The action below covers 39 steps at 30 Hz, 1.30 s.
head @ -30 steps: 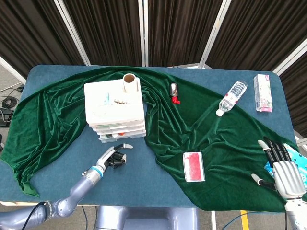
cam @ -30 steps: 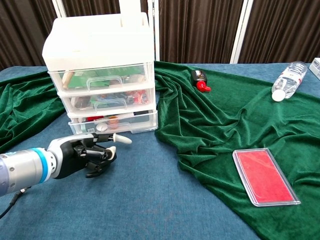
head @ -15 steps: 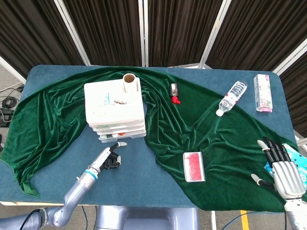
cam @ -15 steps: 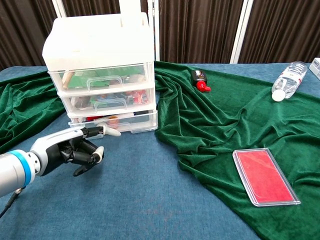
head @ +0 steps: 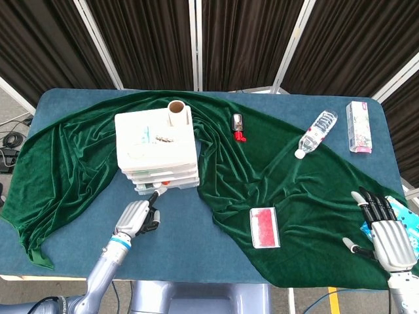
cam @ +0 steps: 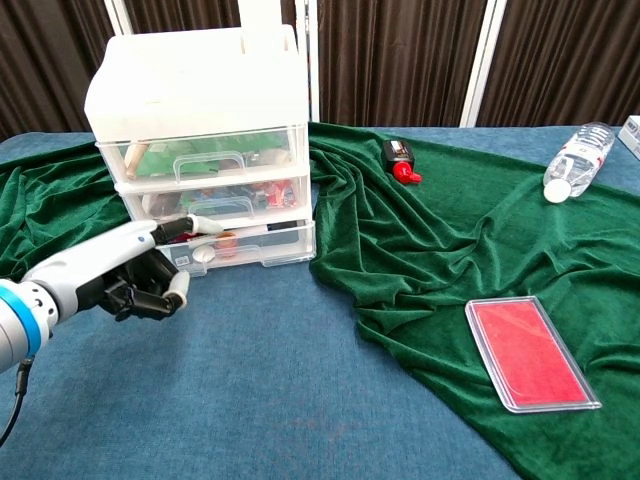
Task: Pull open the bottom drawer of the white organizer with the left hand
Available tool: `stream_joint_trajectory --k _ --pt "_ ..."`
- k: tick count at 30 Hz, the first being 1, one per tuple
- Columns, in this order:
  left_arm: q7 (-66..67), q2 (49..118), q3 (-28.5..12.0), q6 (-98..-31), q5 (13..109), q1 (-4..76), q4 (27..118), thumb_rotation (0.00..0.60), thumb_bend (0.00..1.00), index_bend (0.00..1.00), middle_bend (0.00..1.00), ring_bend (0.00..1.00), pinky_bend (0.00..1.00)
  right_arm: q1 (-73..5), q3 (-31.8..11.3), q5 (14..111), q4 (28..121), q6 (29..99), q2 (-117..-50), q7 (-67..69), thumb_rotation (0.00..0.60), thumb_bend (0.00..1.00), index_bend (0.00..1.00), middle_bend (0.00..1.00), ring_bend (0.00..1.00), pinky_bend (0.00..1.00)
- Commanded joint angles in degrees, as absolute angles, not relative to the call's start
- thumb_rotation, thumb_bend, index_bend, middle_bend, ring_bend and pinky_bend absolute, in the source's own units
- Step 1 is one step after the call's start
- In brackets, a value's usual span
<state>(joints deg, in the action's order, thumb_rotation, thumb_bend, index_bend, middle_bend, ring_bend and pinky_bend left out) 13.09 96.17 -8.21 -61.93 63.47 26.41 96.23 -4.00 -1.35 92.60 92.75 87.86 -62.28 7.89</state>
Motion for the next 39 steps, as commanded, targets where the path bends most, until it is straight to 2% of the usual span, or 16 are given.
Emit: stream_joint_trajectory --k 1,16,35,39 --pt "17.3 97.2 -9.2 -65.0 60.5 26.6 97.8 0.600 0.78 0.10 0.82 0.75 0.79 -4.0 -1.4 92.6 92.7 87.8 -62.3 7.9 0.600 0.05 0.01 0.00 0.00 0.00" --pt "23.3 98.2 -12.9 -64.5 49.8 29.8 97.1 0.600 0.78 0.14 0.82 0.75 0.79 -4.0 -1.4 92.5 92.7 87.7 -62.2 8.0 0.600 0.05 0.01 0.00 0.00 0.00" --pt "23.1 98.0 -13.0 -62.7 44.4 32.0 96.2 0.600 0.78 0.15 0.82 0.75 0.79 -4.0 -1.3 92.5 92.8 87.7 -62.2 7.9 0.600 0.05 0.01 0.00 0.00 0.00" --pt "22.8 97.4 -13.1 -62.1 43.6 32.4 97.1 0.600 0.78 0.20 0.82 0.75 0.79 -4.1 -1.4 92.5 92.8 87.7 -62.2 7.9 0.600 0.05 0.01 0.00 0.00 0.00"
